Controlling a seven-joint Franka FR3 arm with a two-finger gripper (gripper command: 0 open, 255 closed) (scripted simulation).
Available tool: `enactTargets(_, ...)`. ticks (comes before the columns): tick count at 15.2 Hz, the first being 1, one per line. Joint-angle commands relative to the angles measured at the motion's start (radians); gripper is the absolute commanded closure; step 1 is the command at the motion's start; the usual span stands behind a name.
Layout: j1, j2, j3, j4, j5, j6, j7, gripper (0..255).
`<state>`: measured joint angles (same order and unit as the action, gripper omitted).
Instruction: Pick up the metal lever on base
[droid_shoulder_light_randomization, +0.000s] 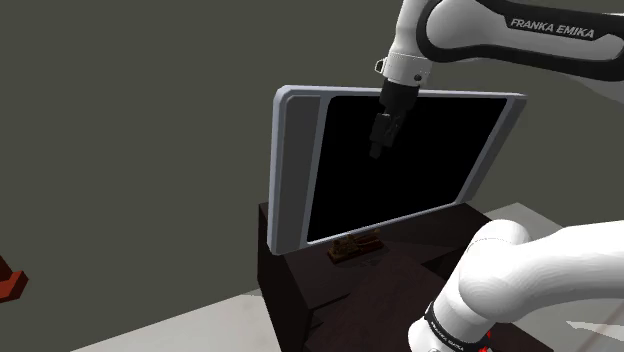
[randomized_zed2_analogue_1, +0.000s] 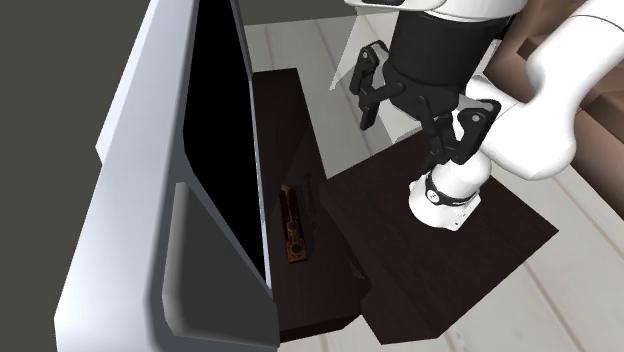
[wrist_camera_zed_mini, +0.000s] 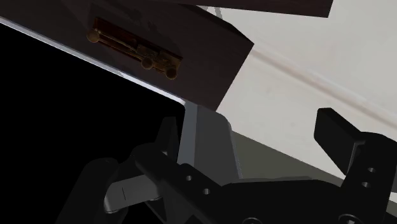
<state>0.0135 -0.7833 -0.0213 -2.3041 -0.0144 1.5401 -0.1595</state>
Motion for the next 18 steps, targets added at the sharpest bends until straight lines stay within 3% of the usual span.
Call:
enactTargets(1, 0.000, 0.000, 0.000, 0.000, 0.000, 0.000, 0.000, 0)
enactTargets(10, 0.016, -0.031, -0.154, -0.280, -0.105, 0.248, -0.279, 0)
enactTargets(18, 0.016, 0.087, -0.322, -0.431, -0.213, 0.519, -0.532, 0)
